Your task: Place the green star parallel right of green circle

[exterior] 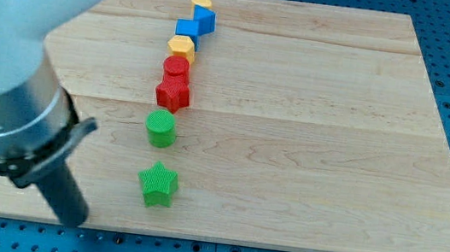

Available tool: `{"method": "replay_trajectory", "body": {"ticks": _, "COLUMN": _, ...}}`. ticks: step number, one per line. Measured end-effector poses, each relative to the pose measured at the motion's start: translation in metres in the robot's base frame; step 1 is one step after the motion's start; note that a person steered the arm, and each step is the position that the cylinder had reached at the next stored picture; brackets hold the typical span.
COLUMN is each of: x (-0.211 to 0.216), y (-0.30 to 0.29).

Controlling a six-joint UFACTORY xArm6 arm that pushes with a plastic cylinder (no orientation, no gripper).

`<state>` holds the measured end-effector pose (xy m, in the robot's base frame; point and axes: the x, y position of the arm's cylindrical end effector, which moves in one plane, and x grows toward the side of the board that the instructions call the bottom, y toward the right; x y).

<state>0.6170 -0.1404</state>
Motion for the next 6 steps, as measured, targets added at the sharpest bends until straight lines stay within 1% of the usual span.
{"method": "replay_trajectory", "body": {"ticks": 1, "x": -0.018, "y": 0.108}}
{"method": "replay_trajectory", "body": {"ticks": 2, "x": -0.052, "y": 0.130}}
{"method": "replay_trajectory", "body": {"ticks": 3, "x": -0.039, "y": 0.189}}
{"method": "replay_trajectory", "body": {"ticks": 5, "x": 0.000, "y": 0.113}}
{"method": "replay_trajectory", "body": {"ticks": 6, "x": -0.011, "y": 0.041}}
